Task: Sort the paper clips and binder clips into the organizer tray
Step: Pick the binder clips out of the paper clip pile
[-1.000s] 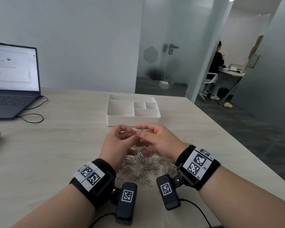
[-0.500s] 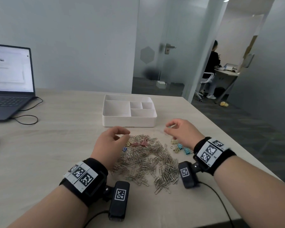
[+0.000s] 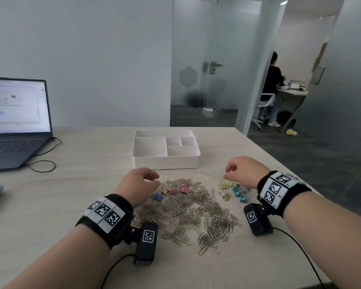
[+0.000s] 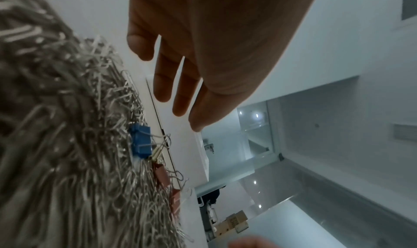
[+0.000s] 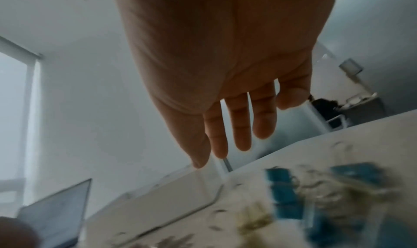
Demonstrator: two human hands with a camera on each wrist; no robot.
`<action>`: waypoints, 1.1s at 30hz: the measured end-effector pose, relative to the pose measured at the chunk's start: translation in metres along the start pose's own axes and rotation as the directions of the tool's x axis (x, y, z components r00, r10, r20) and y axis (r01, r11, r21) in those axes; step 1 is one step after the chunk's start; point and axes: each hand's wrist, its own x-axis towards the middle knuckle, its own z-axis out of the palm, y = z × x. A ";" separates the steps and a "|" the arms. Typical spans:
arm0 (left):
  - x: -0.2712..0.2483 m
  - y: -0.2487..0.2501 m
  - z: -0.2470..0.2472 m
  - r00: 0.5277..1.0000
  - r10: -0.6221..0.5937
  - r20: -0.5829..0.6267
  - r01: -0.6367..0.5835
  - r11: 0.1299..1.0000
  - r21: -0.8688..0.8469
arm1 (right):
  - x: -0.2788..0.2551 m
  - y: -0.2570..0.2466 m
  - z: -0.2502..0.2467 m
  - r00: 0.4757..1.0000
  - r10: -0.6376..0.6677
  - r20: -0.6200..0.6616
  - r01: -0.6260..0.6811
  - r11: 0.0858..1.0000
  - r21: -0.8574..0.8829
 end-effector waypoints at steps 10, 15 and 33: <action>0.022 0.014 0.008 0.973 -0.011 0.232 -0.069 0.941 0.330 | -0.002 -0.100 0.019 0.914 -0.360 0.188 0.352 0.933 0.075; 0.018 0.012 0.005 0.978 -0.018 0.209 -0.034 0.969 0.245 | 0.001 -0.112 0.034 0.893 -0.409 0.186 0.414 0.910 0.012; 0.007 0.002 -0.016 0.969 -0.186 0.165 0.242 0.861 -0.448 | 0.003 -0.118 0.041 0.885 -0.421 0.201 0.439 0.897 -0.051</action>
